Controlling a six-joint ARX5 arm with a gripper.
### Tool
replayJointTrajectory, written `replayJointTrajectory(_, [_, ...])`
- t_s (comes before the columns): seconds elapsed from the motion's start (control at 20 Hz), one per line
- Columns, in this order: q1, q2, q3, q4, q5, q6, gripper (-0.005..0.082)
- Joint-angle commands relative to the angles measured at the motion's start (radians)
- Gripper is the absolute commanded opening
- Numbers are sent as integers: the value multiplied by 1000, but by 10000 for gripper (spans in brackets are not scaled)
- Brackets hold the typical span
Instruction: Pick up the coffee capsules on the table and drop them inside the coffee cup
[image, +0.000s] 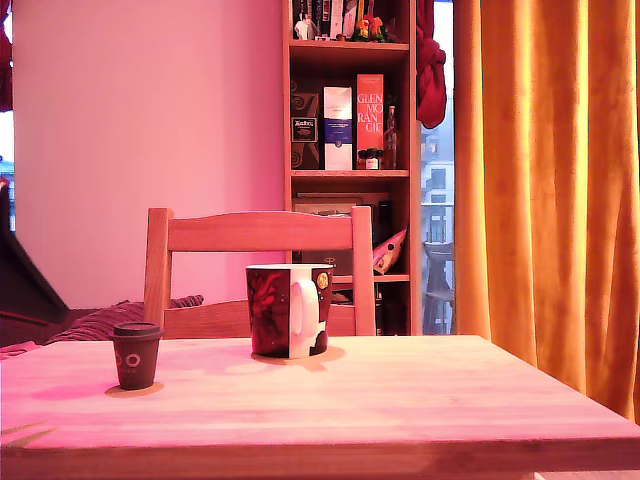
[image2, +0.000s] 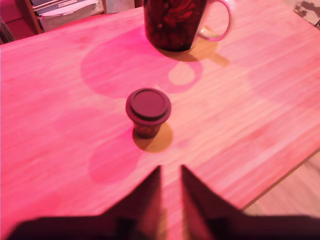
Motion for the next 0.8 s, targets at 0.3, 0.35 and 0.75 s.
replayJointTrajectory(0.3, [-2,35,-28,17,-59,41,659])
replayJointTrajectory(0.35, [-2,35,-37,30,-73,41,659])
replayJointTrajectory(0.75, [-2,35,-104,219,-86,64,659])
